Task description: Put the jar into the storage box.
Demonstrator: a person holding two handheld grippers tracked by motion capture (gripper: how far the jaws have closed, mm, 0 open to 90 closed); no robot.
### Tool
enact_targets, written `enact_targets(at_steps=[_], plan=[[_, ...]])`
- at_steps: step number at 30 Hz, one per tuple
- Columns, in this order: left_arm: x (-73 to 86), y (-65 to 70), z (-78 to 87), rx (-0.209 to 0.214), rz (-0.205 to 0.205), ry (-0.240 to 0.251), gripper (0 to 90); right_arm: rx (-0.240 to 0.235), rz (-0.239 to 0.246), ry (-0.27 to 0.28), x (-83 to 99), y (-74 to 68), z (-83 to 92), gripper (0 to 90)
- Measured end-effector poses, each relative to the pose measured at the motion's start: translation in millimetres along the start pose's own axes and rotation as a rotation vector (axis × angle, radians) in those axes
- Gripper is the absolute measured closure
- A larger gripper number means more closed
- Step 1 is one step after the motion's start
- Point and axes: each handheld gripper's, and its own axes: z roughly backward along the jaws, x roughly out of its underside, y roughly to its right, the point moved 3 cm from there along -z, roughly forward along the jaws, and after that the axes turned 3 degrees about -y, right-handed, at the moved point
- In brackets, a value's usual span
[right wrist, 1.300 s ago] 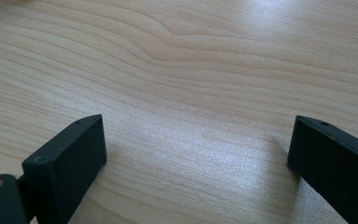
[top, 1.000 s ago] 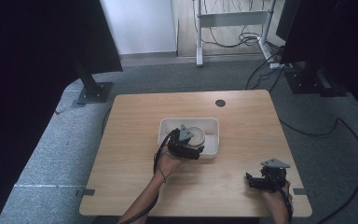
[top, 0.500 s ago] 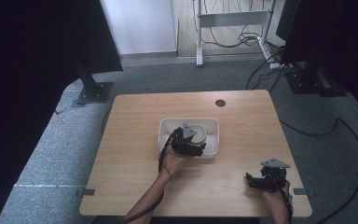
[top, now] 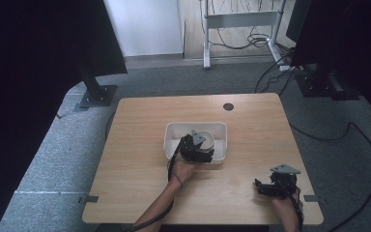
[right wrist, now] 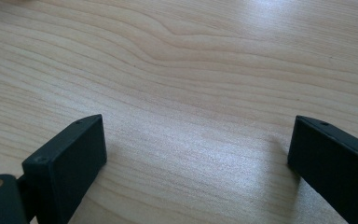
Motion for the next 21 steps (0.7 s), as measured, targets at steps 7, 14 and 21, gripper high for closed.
enact_targets(at_steps=[7,14,21], plan=[[1.5,-0.7,-5.0,-0.003,0.033,-0.005,10.1,0.0,0.0,0.0,0.0,0.0,0.0,3.9],[-0.6,-6.1,-6.4,0.027,0.071,-0.035,10.0,-0.001,0.0,0.0,0.0,0.0,0.0,3.9],[-1.5,-7.6,-6.5,0.033,0.058,-0.037,8.4,0.0,0.0,0.0,0.0,0.0,0.0,3.9]])
